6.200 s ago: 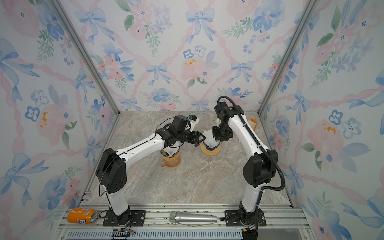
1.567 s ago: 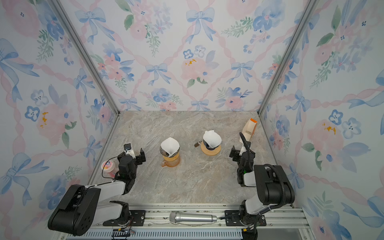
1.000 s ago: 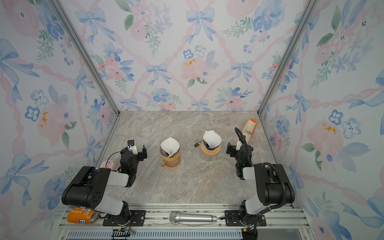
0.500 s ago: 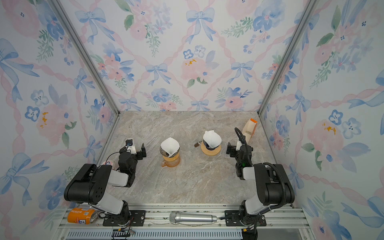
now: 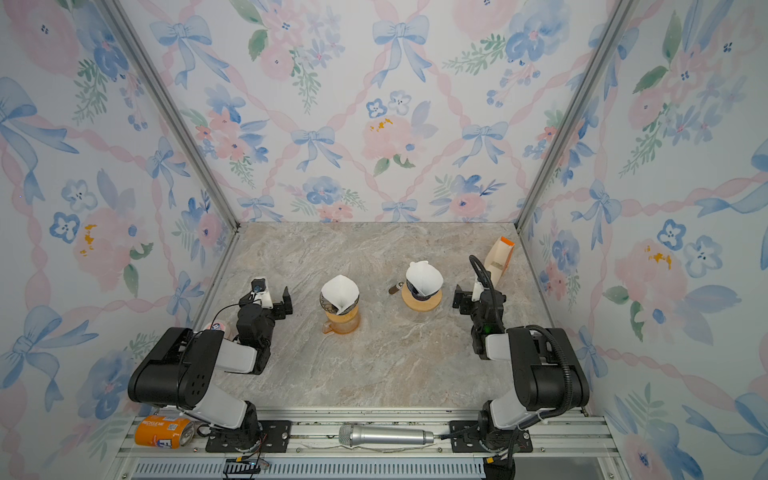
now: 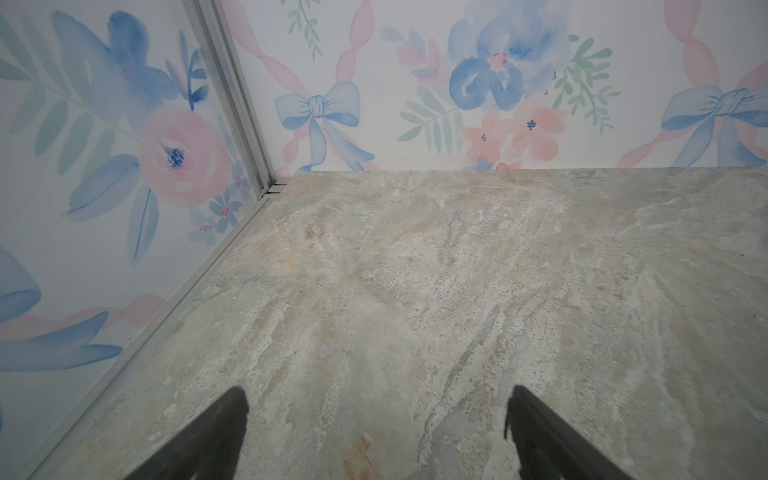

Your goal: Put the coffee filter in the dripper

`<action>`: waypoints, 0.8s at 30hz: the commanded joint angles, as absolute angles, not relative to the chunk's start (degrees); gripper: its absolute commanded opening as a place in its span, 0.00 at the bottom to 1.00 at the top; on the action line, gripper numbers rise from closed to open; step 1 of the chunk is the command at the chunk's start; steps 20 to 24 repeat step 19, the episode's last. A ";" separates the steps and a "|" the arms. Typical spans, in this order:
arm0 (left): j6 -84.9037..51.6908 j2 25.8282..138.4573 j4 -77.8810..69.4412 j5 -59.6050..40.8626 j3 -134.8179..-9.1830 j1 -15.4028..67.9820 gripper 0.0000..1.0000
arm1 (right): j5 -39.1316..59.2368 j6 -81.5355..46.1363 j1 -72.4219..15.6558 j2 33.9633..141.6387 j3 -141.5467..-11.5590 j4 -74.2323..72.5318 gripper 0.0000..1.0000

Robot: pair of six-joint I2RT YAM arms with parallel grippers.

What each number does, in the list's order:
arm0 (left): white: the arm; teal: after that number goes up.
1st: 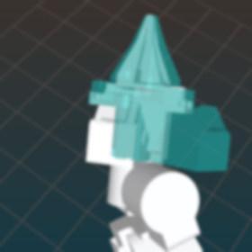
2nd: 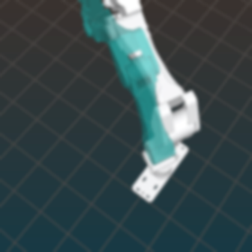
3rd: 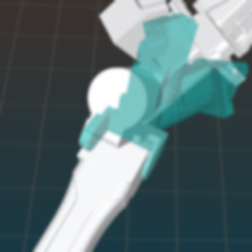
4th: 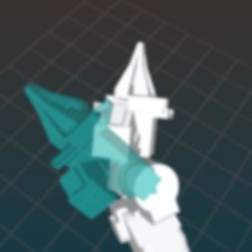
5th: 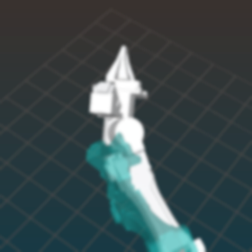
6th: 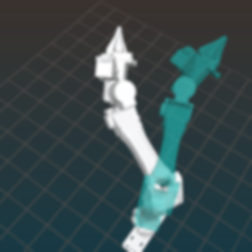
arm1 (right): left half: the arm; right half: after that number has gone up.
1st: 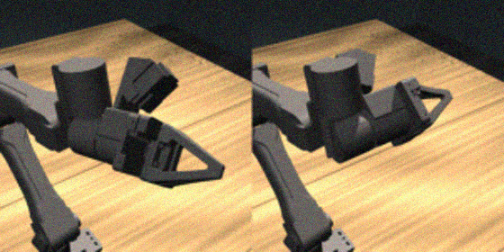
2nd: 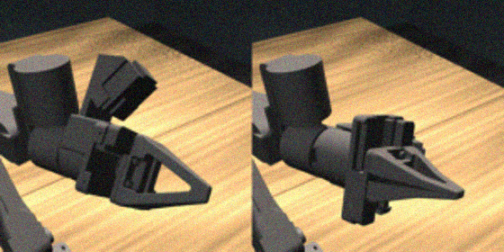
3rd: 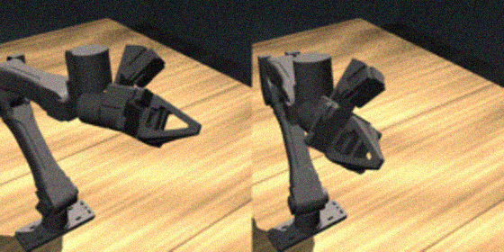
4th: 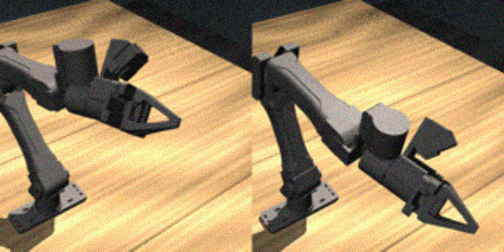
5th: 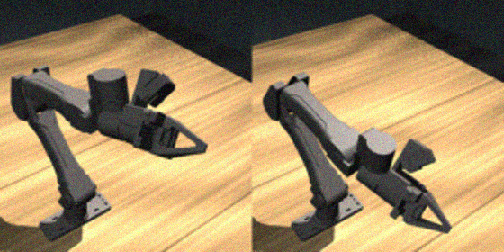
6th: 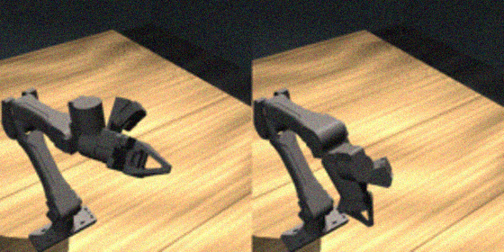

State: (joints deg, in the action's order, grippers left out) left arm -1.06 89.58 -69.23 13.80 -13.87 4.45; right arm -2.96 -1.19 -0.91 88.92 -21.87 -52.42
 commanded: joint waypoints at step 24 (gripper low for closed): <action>-1.41 89.99 -70.60 12.31 -13.42 3.87 0.98 | -2.50 -0.68 -1.26 88.66 -22.50 -51.92 0.96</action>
